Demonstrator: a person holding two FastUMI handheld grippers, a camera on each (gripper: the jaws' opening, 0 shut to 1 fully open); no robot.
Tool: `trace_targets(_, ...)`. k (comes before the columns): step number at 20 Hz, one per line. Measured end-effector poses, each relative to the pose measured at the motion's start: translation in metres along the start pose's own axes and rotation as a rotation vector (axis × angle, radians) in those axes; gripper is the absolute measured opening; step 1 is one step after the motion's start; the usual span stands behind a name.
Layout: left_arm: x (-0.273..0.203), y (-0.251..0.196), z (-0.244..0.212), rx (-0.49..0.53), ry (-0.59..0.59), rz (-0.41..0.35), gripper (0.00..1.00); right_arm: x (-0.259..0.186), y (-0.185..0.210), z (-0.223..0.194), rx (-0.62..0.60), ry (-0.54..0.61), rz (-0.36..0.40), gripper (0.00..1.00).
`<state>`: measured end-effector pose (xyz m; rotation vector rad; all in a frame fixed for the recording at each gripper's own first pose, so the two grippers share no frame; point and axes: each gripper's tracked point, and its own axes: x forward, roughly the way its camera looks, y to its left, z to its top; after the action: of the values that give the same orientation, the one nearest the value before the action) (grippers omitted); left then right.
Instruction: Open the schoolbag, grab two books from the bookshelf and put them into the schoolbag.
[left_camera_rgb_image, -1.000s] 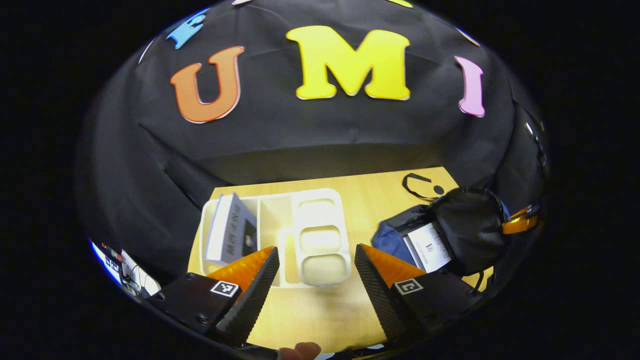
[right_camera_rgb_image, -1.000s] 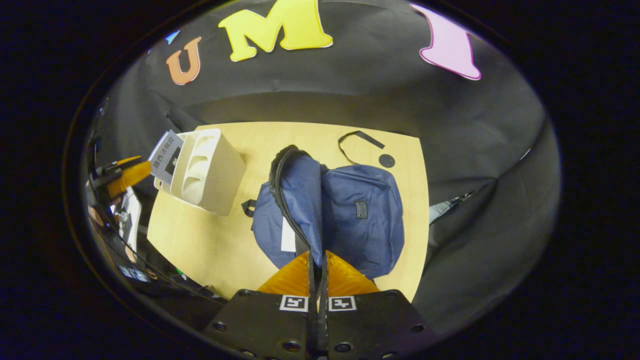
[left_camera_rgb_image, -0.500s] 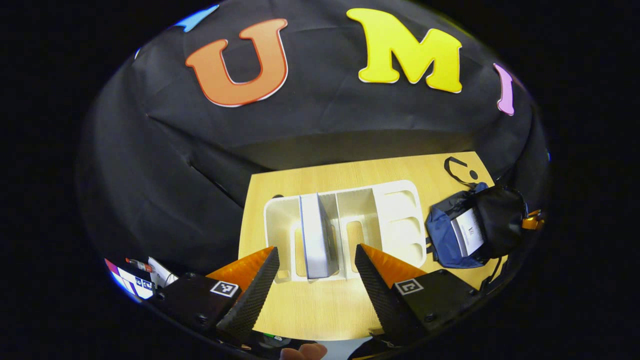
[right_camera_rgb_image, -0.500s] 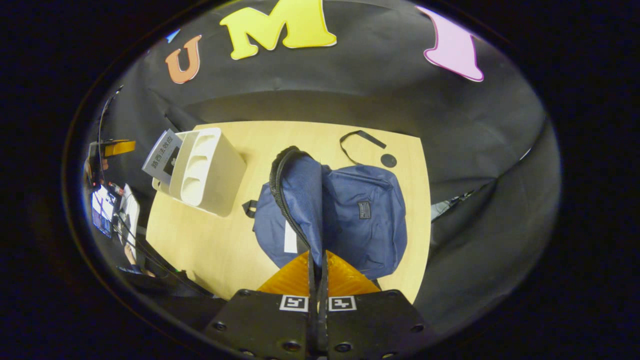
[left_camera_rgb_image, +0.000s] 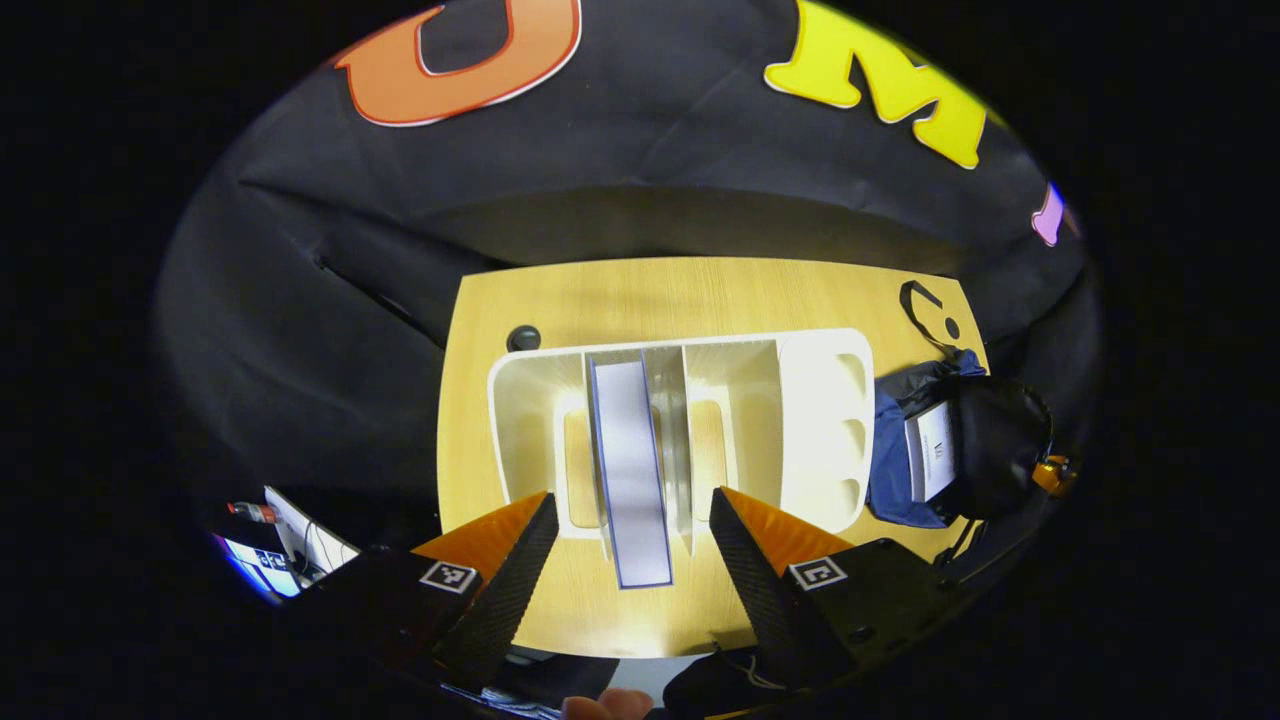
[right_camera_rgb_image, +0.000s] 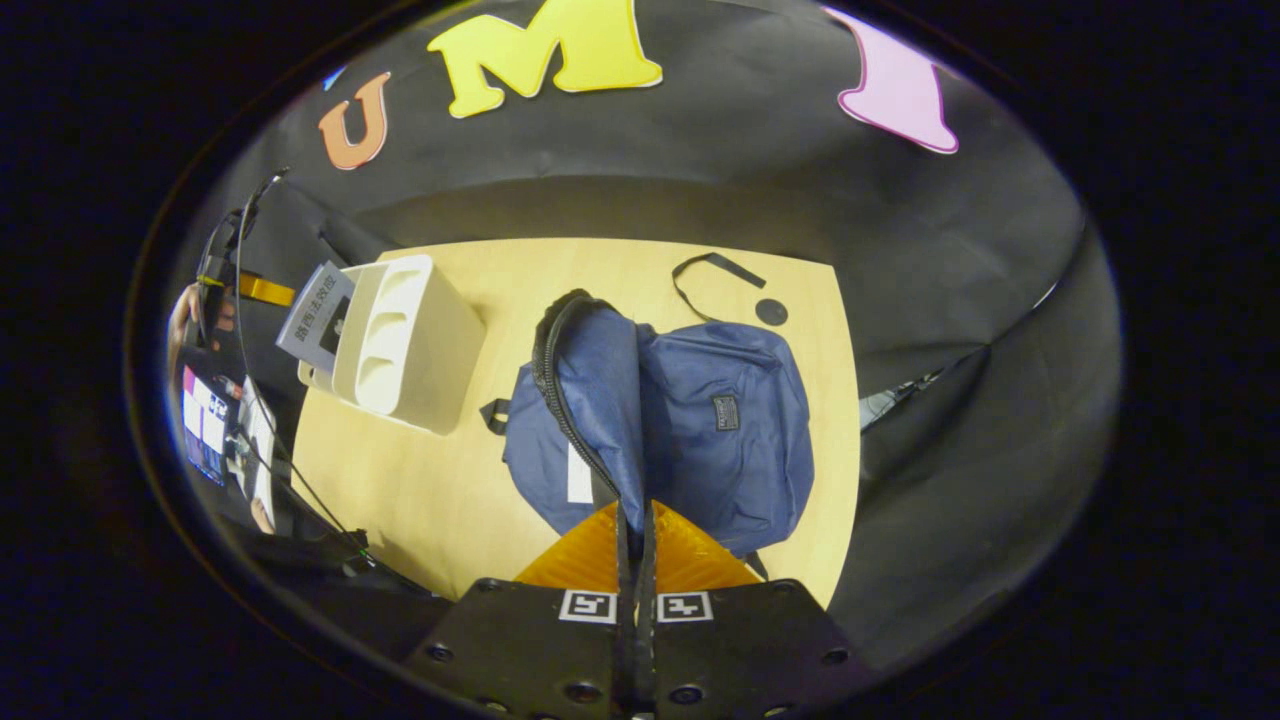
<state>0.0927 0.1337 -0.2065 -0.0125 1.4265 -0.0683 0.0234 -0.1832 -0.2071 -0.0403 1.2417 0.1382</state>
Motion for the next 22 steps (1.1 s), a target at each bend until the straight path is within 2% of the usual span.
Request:
trace_targets(3, 0.024, -0.001, -0.007, -0.036, 0.081, -0.018, 0.97, 0.002, 0.000, 0.001, 0.011, 0.007, 0.002, 0.00)
trace_targets(4, 0.030, 0.000, -0.006, -0.038, 0.094, -0.013, 1.00, 0.003, 0.000, 0.001, 0.013, 0.010, 0.002, 0.00)
trace_targets(8, 0.050, 0.002, -0.008, -0.062, 0.137, -0.014, 0.98, 0.003, -0.001, 0.001, 0.020, 0.014, 0.000, 0.00)
trace_targets(9, 0.053, 0.002, -0.009, -0.068, 0.146, -0.017, 0.91, 0.003, -0.001, 0.001, 0.021, 0.014, -0.001, 0.00)
trace_targets(10, 0.055, 0.004, -0.008, -0.072, 0.151, -0.011, 0.93, 0.003, -0.002, 0.001, 0.021, 0.016, -0.002, 0.00)
trace_targets(11, 0.057, 0.006, -0.007, -0.074, 0.151, -0.003, 0.82, 0.004, -0.002, 0.001, 0.021, 0.017, -0.003, 0.00)
trace_targets(12, 0.059, 0.007, -0.006, -0.073, 0.152, 0.000, 0.84, 0.004, -0.003, 0.001, 0.022, 0.018, -0.003, 0.00)
trace_targets(15, 0.059, 0.008, -0.010, -0.074, 0.176, 0.009, 0.71, 0.006, -0.003, 0.001, 0.026, 0.020, -0.001, 0.00)
trace_targets(17, 0.061, 0.006, -0.010, -0.080, 0.182, 0.012, 0.68, 0.006, -0.004, 0.001, 0.025, 0.021, -0.003, 0.00)
trace_targets(19, 0.061, 0.008, -0.012, -0.087, 0.187, 0.017, 0.49, 0.007, -0.004, 0.002, 0.024, 0.023, -0.003, 0.00)
trace_targets(22, 0.057, 0.004, -0.019, -0.115, 0.203, 0.007, 0.46, 0.007, -0.003, 0.003, 0.019, 0.022, 0.001, 0.00)
